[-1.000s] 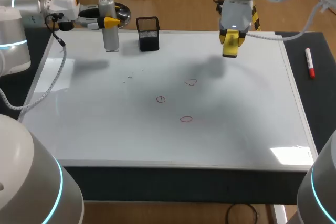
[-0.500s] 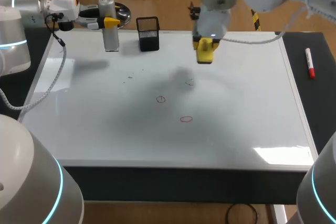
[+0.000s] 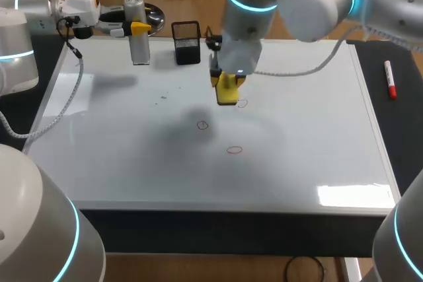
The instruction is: Pick up the inspection probe, press it on each red-marked spot on the whiteboard one by one, put down the probe, pick up the eraser, and wipe off all the red marks.
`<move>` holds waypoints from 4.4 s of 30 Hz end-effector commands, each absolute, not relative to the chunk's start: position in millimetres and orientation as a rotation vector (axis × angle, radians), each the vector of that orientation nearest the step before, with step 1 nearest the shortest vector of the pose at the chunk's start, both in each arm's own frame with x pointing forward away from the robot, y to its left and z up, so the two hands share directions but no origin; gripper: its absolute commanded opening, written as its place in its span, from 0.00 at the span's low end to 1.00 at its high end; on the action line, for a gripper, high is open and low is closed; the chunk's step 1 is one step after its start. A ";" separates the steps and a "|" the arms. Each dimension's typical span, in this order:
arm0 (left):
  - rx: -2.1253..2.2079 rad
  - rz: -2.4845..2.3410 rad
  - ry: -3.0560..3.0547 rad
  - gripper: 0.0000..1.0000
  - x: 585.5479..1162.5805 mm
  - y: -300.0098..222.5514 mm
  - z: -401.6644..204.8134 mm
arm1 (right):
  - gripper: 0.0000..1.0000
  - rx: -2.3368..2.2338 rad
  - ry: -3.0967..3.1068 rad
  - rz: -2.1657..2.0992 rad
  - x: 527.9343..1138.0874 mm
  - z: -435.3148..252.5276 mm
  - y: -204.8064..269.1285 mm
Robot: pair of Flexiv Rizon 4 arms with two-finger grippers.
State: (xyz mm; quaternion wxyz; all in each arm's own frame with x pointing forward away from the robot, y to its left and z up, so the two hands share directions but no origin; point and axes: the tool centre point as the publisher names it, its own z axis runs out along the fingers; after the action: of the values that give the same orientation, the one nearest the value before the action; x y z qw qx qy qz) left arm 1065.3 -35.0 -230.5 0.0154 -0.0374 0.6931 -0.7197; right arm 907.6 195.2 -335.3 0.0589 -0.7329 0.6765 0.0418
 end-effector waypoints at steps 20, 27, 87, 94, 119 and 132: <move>-0.115 -2.238 2.157 0.00 1065.2 -35.0 -229.3 | 0.00 -2.327 2.043 0.256 895.9 -382.9 228.1; -0.115 -2.238 2.157 0.00 1065.2 -35.0 -229.3 | 0.00 -2.327 2.043 0.256 895.9 -382.9 228.1; -0.115 -2.238 2.157 0.00 1065.2 -35.0 -229.3 | 0.00 -2.486 2.089 0.410 861.0 -449.9 220.9; -0.115 -2.238 2.157 0.00 1065.2 -35.0 -229.3 | 0.00 -2.485 2.113 0.410 856.3 -450.4 208.8; -0.115 -2.238 2.157 0.00 1065.2 -35.0 -229.3 | 0.00 -2.615 1.840 0.243 862.1 -393.6 274.4; -0.115 -2.238 2.157 0.00 1065.2 -35.0 -229.3 | 0.00 -2.646 1.844 0.345 856.2 -427.7 283.2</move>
State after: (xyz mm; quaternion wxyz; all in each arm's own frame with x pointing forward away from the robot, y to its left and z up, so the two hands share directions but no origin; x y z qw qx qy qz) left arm 1065.4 -35.0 -230.6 0.0154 -0.0374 0.6931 -0.7197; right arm 851.7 284.7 -424.6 -0.0460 -0.8152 0.5679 0.1040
